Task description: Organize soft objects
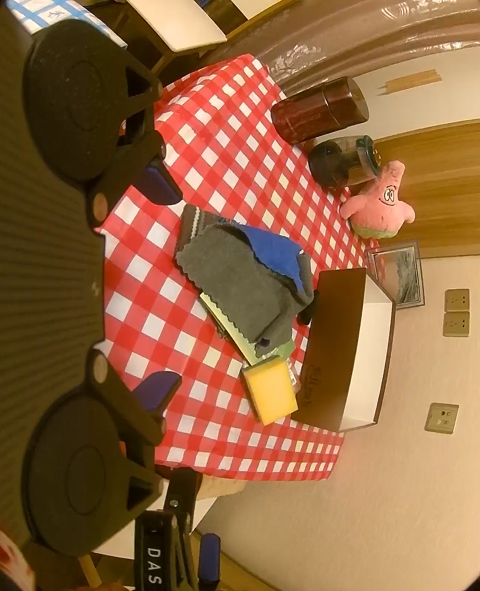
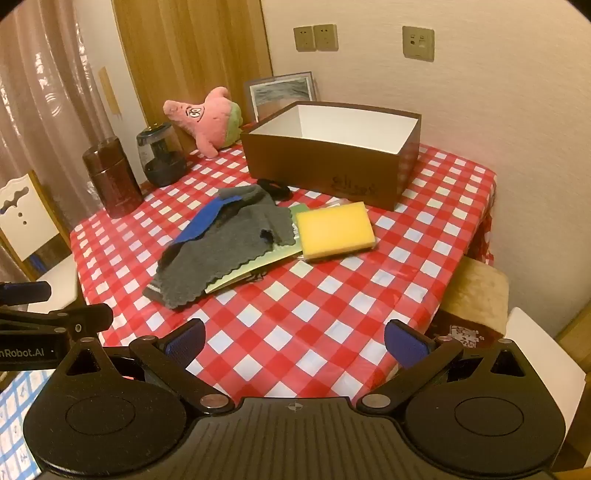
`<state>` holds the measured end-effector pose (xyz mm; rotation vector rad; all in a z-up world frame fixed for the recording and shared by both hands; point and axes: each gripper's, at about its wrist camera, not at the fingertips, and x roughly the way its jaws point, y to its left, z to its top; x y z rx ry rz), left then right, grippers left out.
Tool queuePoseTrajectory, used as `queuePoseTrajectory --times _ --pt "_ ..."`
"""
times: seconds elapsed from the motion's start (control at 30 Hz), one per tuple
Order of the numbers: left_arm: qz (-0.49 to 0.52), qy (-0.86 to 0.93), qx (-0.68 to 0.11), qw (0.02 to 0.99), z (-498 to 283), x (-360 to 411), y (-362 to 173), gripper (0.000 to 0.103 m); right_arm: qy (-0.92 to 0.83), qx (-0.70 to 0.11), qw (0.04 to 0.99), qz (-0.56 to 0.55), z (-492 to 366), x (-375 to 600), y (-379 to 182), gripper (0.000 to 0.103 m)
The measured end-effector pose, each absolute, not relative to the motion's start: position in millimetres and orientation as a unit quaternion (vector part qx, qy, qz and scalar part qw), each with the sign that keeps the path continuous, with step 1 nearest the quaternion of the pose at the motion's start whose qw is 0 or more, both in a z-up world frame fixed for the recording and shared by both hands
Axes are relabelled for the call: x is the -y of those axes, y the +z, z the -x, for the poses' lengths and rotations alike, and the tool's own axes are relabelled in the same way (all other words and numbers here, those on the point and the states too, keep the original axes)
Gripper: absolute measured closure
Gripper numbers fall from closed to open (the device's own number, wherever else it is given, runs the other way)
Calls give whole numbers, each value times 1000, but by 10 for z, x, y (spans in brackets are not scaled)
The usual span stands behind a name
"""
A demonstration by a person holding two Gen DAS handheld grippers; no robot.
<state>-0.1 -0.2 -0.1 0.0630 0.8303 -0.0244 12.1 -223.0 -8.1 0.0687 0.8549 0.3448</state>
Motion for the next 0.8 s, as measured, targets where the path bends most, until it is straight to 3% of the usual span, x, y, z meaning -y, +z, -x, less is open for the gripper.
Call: queuePoseTrajectory --times 0.8 --pt "-27 -14 -403 915 2 -1 1 7 164 -413 895 -32 -90 2263 -58 0"
